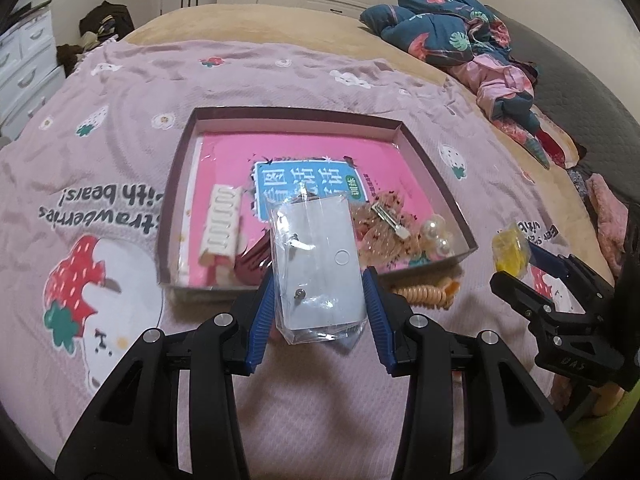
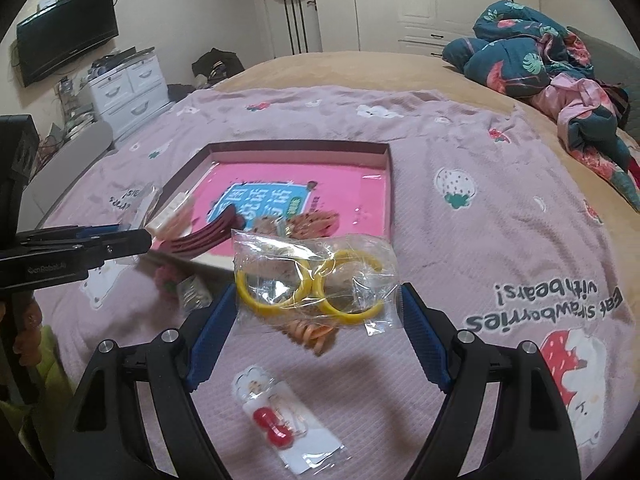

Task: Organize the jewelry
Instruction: 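Carry both items over the box and open both tools to drop them inside, then withdraw both tools from the box toward the pompom clip and red earring card, then grasp the pink pompom clip with the left tool while the right tool grasps the red bead earring card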

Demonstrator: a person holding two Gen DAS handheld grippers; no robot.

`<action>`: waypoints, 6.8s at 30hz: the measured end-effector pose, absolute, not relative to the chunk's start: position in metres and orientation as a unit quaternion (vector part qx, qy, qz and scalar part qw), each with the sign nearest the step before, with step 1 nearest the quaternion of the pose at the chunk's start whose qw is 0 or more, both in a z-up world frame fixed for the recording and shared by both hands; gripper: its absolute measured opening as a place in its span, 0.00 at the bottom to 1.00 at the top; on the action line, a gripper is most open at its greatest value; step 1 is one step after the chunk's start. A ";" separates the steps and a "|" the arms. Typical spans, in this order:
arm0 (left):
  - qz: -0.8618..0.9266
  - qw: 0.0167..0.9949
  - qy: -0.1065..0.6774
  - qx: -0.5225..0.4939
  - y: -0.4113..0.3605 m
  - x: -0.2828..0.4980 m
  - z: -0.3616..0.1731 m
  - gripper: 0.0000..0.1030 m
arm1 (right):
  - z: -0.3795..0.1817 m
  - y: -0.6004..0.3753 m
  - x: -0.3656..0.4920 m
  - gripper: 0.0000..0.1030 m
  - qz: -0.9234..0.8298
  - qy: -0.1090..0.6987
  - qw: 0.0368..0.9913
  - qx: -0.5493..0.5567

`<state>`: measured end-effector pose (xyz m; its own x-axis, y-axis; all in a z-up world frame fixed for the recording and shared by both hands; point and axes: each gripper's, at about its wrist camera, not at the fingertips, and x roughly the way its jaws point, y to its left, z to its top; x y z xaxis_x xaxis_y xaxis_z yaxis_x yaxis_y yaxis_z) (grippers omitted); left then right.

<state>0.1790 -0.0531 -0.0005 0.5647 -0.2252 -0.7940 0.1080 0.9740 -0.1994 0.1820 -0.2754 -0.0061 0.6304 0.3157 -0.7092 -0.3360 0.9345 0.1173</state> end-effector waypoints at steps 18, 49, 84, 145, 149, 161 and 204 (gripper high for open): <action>-0.095 0.867 0.484 -0.065 -0.056 0.227 -0.031 0.34 | -0.017 -0.269 0.243 0.77 0.165 0.394 0.903 -0.038; -0.082 0.859 0.500 -0.071 -0.044 0.249 -0.051 0.34 | -0.047 -0.223 0.285 0.87 0.177 0.421 0.887 -0.066; -0.059 0.881 0.462 -0.087 -0.024 0.185 -0.004 0.71 | -0.002 -0.253 0.200 0.91 0.167 0.381 0.908 -0.053; -0.063 0.866 0.494 -0.040 -0.044 0.119 -0.041 0.83 | -0.046 -0.257 0.117 0.92 0.196 0.427 0.878 -0.088; -0.061 0.864 0.499 -0.039 -0.044 0.125 -0.047 0.79 | -0.057 -0.263 0.120 0.92 0.191 0.439 0.874 -0.087; -0.050 0.857 0.512 -0.037 -0.038 0.151 -0.061 0.64 | -0.079 -0.265 0.132 0.92 0.197 0.461 0.861 -0.088; -0.087 0.853 0.511 -0.058 -0.035 0.176 -0.069 0.24 | -0.064 -0.214 0.126 0.39 0.291 0.443 0.844 -0.083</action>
<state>0.1755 -0.0352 -0.0695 0.4628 -0.2075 -0.8618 0.0894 0.9782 -0.1875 0.1259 -0.2140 -0.0638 0.4383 0.4186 -0.7954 -0.5650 0.8166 0.1184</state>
